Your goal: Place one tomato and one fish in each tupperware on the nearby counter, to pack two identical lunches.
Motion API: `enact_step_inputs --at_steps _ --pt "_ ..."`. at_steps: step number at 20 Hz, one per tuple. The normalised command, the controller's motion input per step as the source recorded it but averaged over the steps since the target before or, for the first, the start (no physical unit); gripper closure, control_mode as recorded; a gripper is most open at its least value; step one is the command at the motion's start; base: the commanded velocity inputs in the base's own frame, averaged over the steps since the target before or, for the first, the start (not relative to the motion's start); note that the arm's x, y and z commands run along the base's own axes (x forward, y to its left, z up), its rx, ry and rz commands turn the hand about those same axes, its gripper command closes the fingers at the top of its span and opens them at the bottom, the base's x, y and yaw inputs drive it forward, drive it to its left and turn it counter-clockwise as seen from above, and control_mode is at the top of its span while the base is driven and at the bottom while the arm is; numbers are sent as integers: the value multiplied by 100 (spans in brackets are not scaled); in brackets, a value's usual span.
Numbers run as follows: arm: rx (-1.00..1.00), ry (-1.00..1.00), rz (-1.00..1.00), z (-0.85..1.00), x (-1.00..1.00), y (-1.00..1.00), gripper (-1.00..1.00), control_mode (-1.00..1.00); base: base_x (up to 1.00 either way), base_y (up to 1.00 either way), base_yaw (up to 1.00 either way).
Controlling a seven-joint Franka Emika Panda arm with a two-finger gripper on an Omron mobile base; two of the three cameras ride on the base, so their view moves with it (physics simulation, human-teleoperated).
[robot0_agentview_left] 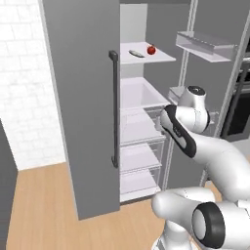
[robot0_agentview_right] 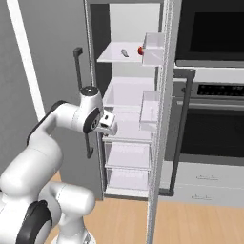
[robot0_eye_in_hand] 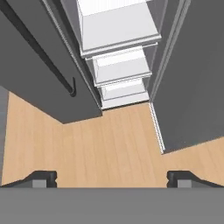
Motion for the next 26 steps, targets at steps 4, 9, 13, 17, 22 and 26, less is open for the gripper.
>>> enact_step_inputs --at_steps 4,9,13,17,22,26 --pt "0 0 0 0 0 0 -100 100 100 6 0" --pt "0 0 0 0 0 0 -100 100 99 -3 0" --pt "0 0 0 0 0 0 -100 100 57 -53 0" --pt "0 0 0 0 0 0 -100 100 46 -14 0" --pt "0 0 0 0 0 0 -100 100 25 -32 0" --pt "0 0 0 0 0 0 -100 100 28 -28 0"
